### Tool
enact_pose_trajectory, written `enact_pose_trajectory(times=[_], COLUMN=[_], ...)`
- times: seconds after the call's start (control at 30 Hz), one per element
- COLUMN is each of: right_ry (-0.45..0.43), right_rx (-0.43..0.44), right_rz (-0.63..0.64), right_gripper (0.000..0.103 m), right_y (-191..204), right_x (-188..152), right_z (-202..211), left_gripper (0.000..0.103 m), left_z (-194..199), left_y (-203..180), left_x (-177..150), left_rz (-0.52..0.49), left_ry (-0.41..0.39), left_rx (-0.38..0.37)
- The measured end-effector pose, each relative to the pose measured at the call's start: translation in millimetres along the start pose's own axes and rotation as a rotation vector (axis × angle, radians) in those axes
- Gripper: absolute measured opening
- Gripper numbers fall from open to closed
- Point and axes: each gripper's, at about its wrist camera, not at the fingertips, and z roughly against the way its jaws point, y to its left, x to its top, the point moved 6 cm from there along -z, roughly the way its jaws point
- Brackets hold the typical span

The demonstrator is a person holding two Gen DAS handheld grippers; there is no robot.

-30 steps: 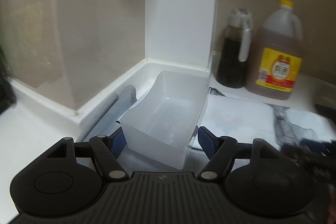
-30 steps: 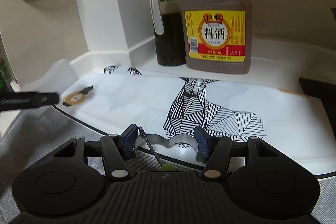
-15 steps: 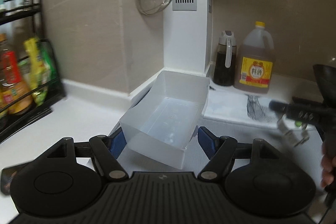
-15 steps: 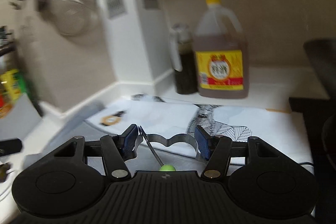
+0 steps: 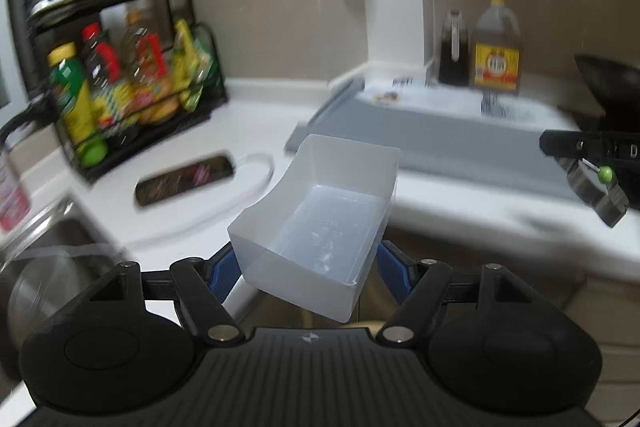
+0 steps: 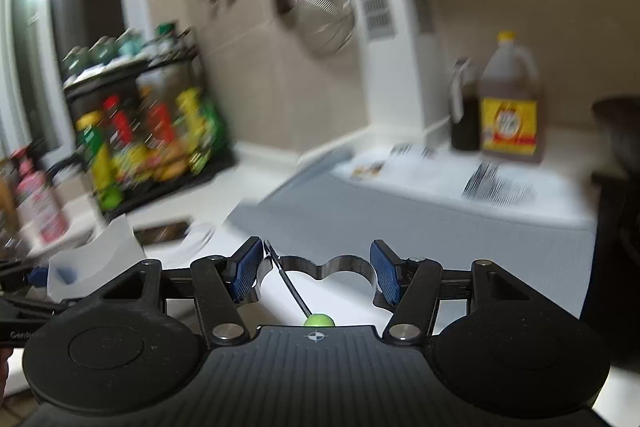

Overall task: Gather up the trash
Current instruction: 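Carry the clear box with the left tool while the right tool carries the egg ring toward the bin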

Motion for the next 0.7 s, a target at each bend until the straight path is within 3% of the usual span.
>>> enact_pose_trajectory(times=[0.37, 0.7], right_ry=[0.242, 0.306], right_rx=[0.044, 0.060], right_rz=[0.060, 0.110], right_gripper=[0.062, 0.062], right_y=[55.6, 85.4], right_x=[-119.7, -158.6], right_z=[31.9, 55.6], left_gripper=[0.077, 0.077], left_z=[49.0, 62.5], left_y=[-6.7, -21.6], left_x=[-95.1, -131.4], left_rz=[0.076, 0.037], left_ry=[0.131, 0.187], left_rx=[-0.006, -0.001])
